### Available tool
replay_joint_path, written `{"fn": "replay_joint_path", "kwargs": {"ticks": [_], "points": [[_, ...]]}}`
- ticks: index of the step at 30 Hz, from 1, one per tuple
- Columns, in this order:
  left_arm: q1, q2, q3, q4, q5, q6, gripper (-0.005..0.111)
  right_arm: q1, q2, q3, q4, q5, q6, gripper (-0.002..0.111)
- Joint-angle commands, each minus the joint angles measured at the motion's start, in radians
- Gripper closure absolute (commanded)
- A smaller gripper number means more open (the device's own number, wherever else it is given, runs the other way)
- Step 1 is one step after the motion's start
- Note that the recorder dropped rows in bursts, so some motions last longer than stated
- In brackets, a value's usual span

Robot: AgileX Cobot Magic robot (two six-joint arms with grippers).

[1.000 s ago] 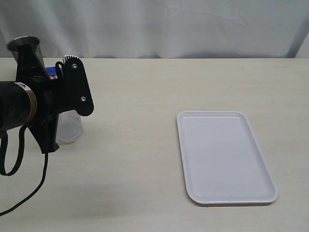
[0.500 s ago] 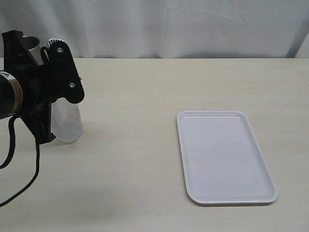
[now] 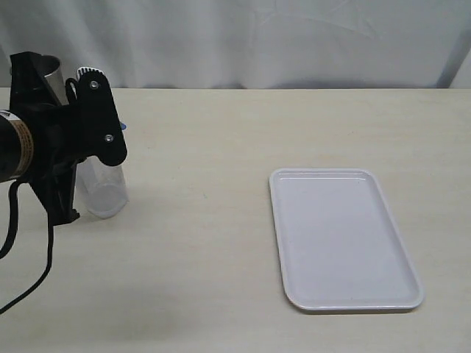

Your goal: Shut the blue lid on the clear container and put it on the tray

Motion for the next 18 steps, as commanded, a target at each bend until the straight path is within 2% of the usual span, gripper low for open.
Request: {"fn": "replay_joint_path", "kwargs": {"ticks": [1, 18], "points": [[0.003, -0.007, 0.002, -0.013, -0.003, 0.028, 0.107, 0.004, 0.001, 0.004, 0.0, -0.004, 0.002, 0.104], [0.003, -0.007, 0.002, -0.024, -0.005, 0.03, 0.107, 0.004, 0.001, 0.004, 0.0, -0.004, 0.002, 0.104]]}}
